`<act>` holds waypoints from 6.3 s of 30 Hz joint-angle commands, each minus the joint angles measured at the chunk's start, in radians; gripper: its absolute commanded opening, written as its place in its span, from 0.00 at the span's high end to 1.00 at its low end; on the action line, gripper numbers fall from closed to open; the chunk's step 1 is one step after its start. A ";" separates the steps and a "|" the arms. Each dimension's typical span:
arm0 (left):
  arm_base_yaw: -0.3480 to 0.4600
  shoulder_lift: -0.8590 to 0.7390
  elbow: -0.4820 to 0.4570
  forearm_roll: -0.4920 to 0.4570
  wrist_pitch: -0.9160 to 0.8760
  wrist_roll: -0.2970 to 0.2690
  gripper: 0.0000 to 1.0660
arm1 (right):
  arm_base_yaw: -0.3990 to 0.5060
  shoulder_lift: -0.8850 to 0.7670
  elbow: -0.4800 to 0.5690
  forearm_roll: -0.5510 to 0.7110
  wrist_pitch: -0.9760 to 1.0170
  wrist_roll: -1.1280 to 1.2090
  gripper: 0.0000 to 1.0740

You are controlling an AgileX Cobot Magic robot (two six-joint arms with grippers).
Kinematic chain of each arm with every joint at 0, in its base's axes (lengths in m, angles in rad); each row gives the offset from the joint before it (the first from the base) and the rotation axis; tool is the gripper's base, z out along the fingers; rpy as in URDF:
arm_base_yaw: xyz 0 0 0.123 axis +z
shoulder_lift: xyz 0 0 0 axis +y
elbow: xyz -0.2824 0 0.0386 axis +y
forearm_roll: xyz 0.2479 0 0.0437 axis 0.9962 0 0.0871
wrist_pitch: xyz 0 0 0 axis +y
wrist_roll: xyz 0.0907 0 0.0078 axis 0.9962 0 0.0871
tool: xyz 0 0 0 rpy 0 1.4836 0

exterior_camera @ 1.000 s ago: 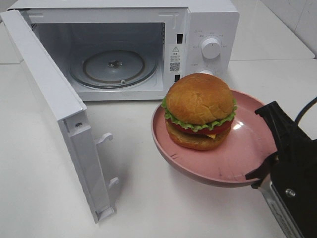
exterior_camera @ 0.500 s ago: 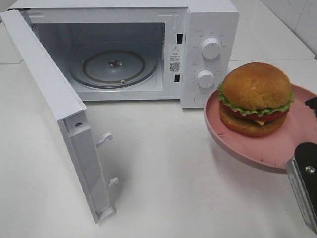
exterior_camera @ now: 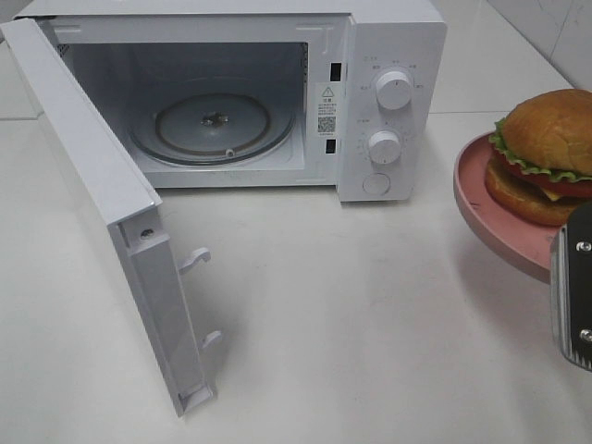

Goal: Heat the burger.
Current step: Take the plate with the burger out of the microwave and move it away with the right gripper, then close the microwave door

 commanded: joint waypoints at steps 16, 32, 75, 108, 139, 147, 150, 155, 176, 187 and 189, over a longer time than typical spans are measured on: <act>0.003 -0.005 0.003 -0.003 -0.013 -0.007 0.08 | 0.000 0.139 -0.006 -0.260 0.206 0.715 0.95; 0.003 -0.005 0.003 -0.003 -0.013 -0.007 0.08 | 0.000 0.379 -0.044 -0.290 0.231 1.147 0.94; 0.003 -0.005 0.003 -0.003 -0.013 -0.006 0.08 | -0.132 0.795 -0.178 -0.247 0.167 1.389 0.52; 0.003 -0.005 0.003 -0.003 -0.013 -0.006 0.08 | -0.132 -0.031 -0.178 0.565 0.202 0.453 0.23; 0.003 -0.005 0.003 -0.003 -0.013 -0.007 0.08 | -0.409 -0.757 -0.087 0.511 0.335 0.425 0.30; 0.003 -0.005 0.003 -0.003 -0.013 -0.007 0.08 | -0.475 -0.850 -0.087 0.526 0.335 0.419 0.30; 0.003 -0.005 0.003 -0.003 -0.013 -0.007 0.08 | -0.517 -0.909 -0.087 0.530 0.335 0.417 0.30; 0.003 -0.005 0.003 -0.003 -0.013 -0.007 0.08 | -0.529 -0.936 -0.087 0.532 0.335 0.417 0.30; 0.003 -0.005 0.003 -0.004 -0.013 -0.007 0.08 | -0.529 -0.936 -0.087 0.532 0.335 0.418 0.30; 0.003 -0.005 0.003 -0.004 -0.013 -0.007 0.08 | -0.529 -0.936 -0.087 0.532 0.335 0.418 0.30; 0.003 -0.005 0.003 -0.004 -0.013 -0.007 0.08 | -0.529 -0.936 -0.087 0.532 0.335 0.418 0.30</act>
